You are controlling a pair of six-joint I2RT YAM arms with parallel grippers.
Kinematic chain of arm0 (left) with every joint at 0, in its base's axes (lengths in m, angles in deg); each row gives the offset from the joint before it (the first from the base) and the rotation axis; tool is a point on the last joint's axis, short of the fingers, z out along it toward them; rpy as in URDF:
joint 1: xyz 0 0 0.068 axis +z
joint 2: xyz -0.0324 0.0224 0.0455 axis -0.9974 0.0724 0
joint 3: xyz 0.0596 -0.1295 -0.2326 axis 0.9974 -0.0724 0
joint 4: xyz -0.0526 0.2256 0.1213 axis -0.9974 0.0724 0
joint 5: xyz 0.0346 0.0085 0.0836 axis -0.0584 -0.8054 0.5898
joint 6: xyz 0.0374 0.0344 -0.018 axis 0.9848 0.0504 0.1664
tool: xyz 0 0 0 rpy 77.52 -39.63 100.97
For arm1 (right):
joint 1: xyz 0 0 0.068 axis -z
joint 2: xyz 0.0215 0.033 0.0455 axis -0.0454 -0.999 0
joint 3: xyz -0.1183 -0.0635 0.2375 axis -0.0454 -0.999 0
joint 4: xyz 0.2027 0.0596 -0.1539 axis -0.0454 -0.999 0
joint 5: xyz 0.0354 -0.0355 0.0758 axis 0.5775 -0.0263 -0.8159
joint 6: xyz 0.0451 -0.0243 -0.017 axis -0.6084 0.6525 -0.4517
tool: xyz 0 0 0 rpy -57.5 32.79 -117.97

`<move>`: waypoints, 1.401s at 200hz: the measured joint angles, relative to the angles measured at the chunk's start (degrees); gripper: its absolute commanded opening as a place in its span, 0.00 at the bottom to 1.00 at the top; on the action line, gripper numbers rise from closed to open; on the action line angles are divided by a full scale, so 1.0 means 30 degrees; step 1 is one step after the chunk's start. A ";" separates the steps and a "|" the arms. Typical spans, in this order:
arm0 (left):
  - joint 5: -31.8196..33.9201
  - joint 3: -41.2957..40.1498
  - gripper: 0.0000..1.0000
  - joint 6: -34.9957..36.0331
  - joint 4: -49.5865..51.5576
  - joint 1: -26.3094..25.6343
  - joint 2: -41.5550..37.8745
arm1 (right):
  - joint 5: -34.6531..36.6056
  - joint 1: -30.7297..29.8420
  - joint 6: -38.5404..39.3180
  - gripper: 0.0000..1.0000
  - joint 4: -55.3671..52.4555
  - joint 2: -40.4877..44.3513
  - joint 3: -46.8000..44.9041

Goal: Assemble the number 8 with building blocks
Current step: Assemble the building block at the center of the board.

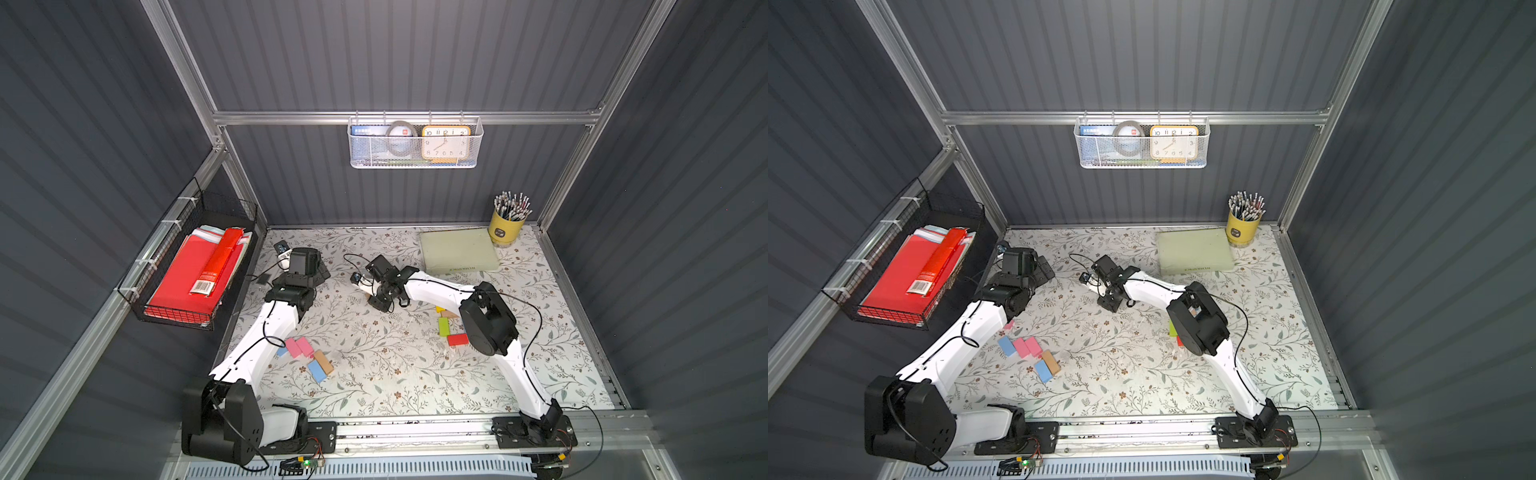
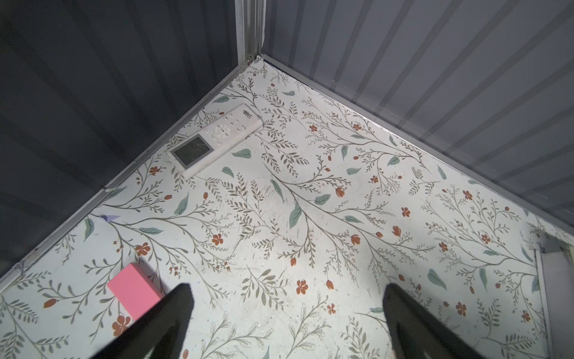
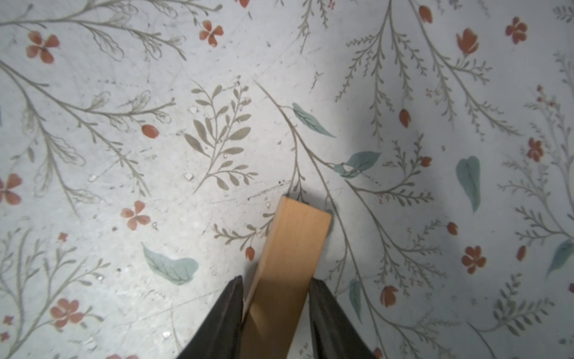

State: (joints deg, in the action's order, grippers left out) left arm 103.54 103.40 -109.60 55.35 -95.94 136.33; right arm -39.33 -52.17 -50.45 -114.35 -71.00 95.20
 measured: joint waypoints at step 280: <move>0.0284 -0.0612 0.99 0.0299 -0.0146 0.0000 -0.0568 | -0.3541 0.2106 0.9894 0.27 -0.0219 0.0852 -0.1690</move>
State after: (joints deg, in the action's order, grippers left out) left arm 104.39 101.56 -108.70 54.91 -95.94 134.63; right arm -49.96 -45.85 -20.76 -115.00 -68.44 90.13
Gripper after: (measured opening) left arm 0.994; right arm 0.268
